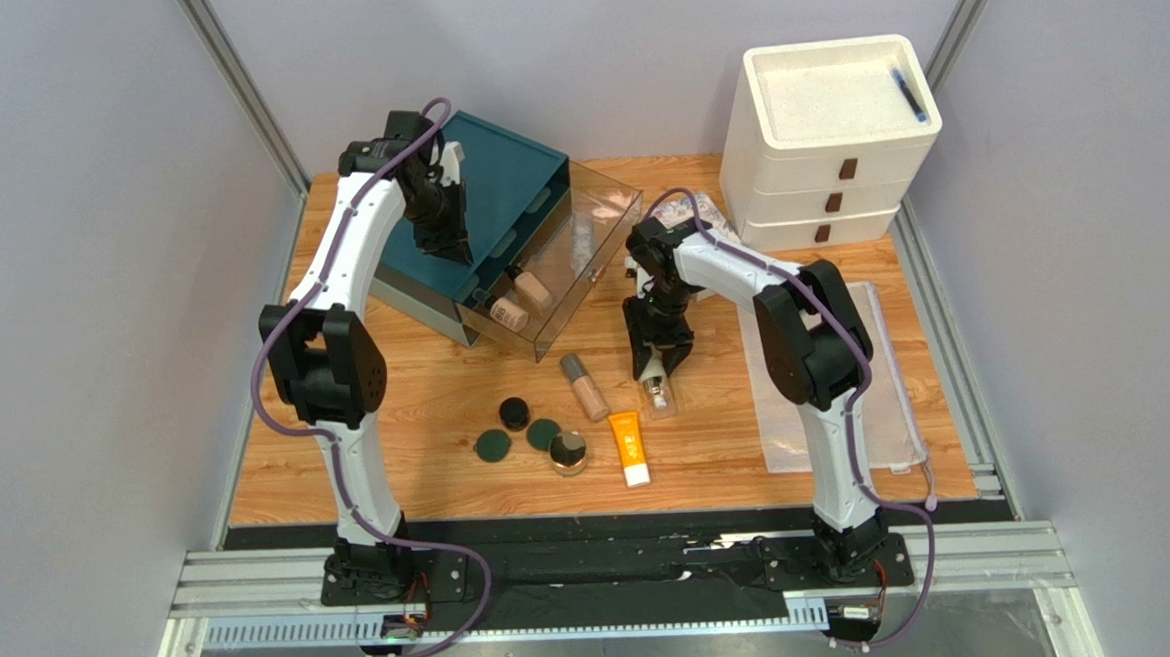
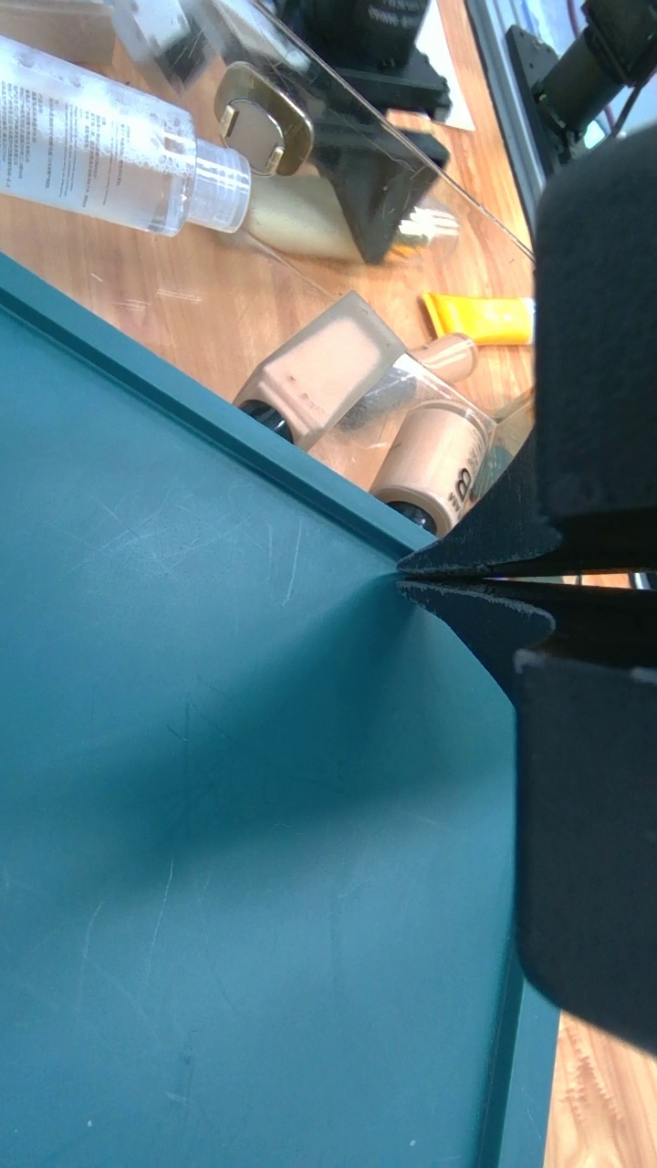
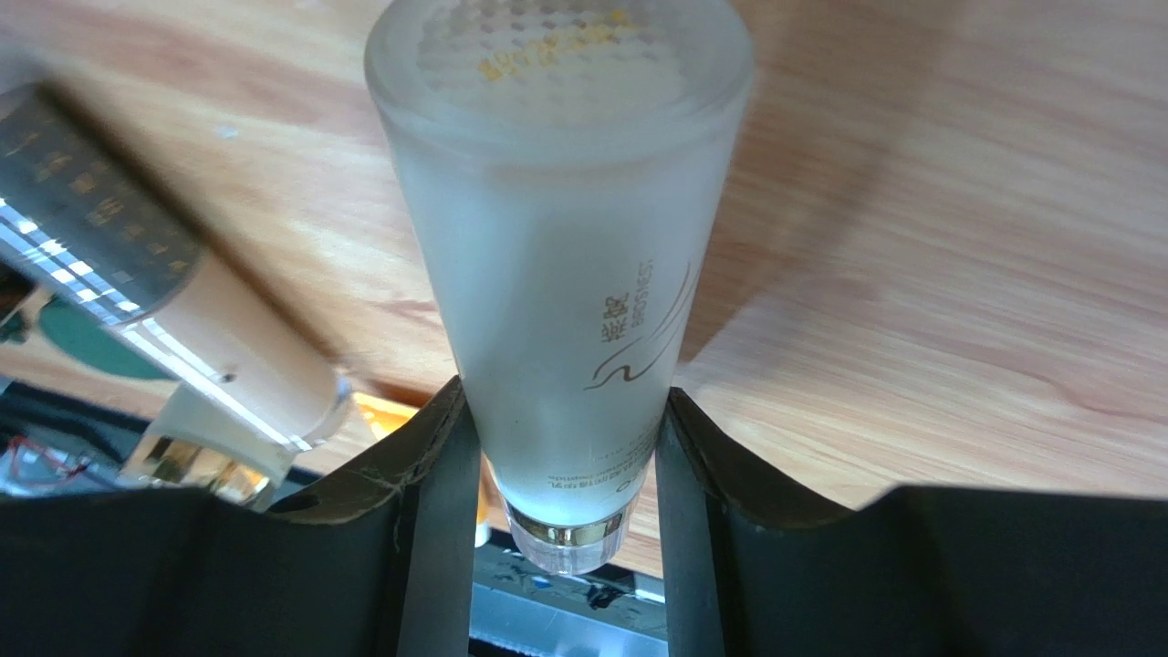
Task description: Organize the makeup
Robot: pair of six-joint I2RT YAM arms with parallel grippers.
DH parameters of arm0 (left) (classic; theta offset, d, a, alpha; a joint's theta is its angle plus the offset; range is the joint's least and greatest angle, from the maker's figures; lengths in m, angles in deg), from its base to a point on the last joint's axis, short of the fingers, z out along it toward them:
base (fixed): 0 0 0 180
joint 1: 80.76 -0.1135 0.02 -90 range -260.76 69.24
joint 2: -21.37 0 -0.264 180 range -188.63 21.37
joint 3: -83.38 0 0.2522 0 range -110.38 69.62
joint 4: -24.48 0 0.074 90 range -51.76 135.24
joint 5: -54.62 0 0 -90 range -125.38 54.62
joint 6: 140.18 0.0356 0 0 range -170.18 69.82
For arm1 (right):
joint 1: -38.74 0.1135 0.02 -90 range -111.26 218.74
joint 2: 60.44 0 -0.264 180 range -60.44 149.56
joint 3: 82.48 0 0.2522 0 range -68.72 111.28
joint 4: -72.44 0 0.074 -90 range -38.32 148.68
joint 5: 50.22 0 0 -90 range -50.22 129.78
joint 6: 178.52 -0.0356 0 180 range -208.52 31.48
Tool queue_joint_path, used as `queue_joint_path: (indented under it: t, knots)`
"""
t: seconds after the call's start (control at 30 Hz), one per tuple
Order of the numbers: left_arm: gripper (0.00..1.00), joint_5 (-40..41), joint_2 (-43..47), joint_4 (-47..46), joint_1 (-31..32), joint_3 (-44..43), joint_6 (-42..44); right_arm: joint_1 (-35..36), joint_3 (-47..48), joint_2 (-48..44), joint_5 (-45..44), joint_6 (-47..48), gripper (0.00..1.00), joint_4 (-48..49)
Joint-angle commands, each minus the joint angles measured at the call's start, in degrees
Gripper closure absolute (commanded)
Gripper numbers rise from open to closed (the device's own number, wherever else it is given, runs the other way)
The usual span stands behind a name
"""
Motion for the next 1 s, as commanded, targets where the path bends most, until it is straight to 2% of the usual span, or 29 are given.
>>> queue_joint_path:
  t: [0.0, 0.17, 0.43, 0.67, 0.8, 0.97]
  knots:
    - [1.00, 1.22, -4.23, 6.59, 1.23, 3.48, 1.15, -3.42, -0.33, -4.93, -7.23, 0.52, 1.00, 0.62]
    - [1.00, 0.87, -3.79, 6.06, 1.23, 4.09, 0.71, -5.97, 5.20, -8.01, -6.61, -0.01, 1.00, 0.80]
    - [1.00, 0.34, -3.96, 5.80, 1.23, 4.71, 0.01, -6.32, 16.89, -11.88, -3.46, -2.20, 1.00, 4.39]
    - [1.00, -0.54, -4.14, 5.09, 1.40, 4.62, -1.05, -6.23, 15.06, -15.49, 5.51, -10.89, 1.00, 22.14]
    - [1.00, -0.89, -4.40, 4.75, 1.84, 4.62, -1.40, -5.71, 15.84, -12.77, 13.23, -18.09, 1.00, 31.63]
    - [1.00, -1.07, -4.58, 4.74, 2.02, 4.71, -1.67, -3.51, 25.49, -3.55, 18.00, -23.56, 1.00, 35.43]
